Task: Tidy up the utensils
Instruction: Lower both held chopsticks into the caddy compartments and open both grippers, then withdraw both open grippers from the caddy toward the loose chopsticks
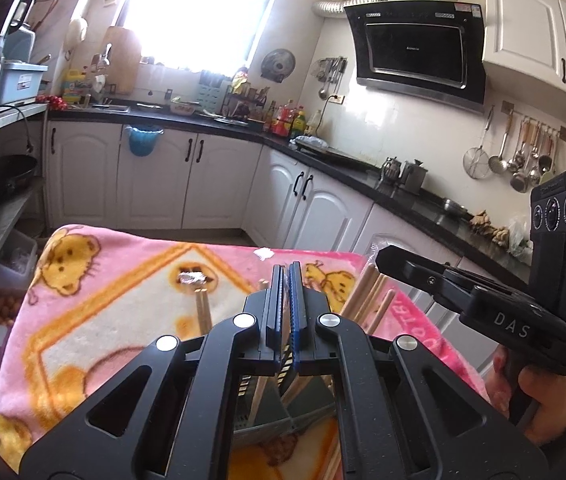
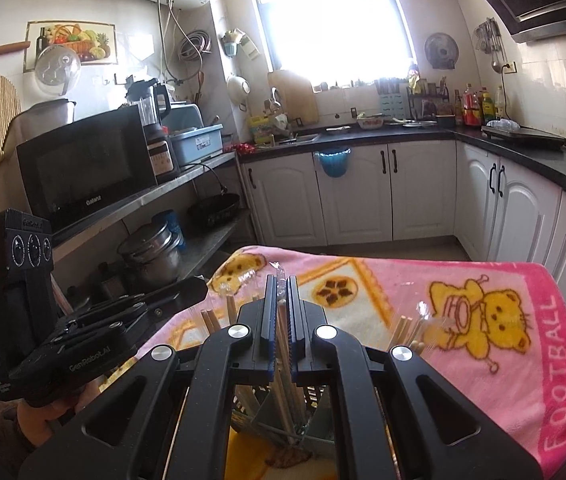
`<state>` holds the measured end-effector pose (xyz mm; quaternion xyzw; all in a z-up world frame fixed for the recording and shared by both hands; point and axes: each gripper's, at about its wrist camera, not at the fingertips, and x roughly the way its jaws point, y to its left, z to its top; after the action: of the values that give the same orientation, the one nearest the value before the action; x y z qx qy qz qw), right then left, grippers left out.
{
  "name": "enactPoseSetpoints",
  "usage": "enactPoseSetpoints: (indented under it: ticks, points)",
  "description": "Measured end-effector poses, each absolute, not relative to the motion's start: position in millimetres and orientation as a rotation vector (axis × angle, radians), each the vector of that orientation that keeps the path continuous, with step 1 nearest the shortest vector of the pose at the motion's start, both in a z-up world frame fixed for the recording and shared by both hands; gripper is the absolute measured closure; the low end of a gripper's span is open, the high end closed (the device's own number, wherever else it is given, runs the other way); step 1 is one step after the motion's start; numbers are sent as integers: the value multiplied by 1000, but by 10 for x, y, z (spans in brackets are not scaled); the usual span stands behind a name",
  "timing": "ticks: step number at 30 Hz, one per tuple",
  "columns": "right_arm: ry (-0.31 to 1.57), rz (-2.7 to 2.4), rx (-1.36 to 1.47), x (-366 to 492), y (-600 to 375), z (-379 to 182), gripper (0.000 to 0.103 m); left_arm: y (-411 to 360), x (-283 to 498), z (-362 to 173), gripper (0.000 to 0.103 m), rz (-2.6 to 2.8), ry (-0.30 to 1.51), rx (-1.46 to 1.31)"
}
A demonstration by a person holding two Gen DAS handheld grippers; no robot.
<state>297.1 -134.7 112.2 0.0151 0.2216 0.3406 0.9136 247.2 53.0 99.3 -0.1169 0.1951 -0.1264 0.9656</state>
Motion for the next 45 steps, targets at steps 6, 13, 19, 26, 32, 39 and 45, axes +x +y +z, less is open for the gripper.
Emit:
enactPoseSetpoints:
  ticks: [6,13,19,26,32,39,45]
  points:
    - [474,687,24,2976,-1323,1029,98,530,2469,949,102,-240,409,-219]
    - [487,668,25,2965,-1362,1002,97,582,2458,924,96,-217,420,-215]
    - [492,658,34,2954,-1433,1000,85,623,2413,904,82,-201,425,-220]
    - [476,642,26,2873,-1510,1025,69,656,2327,923,62,-184,416,-222]
    - [452,630,-2,2719,-1568,1045,52,709,2213,938,35,-168,400,-230]
    - [412,606,-27,2527,-1661,1069,34,745,2036,977,11,-151,368,-237]
    - [385,603,-46,2342,-1716,1091,29,726,1894,999,11,-141,354,-231]
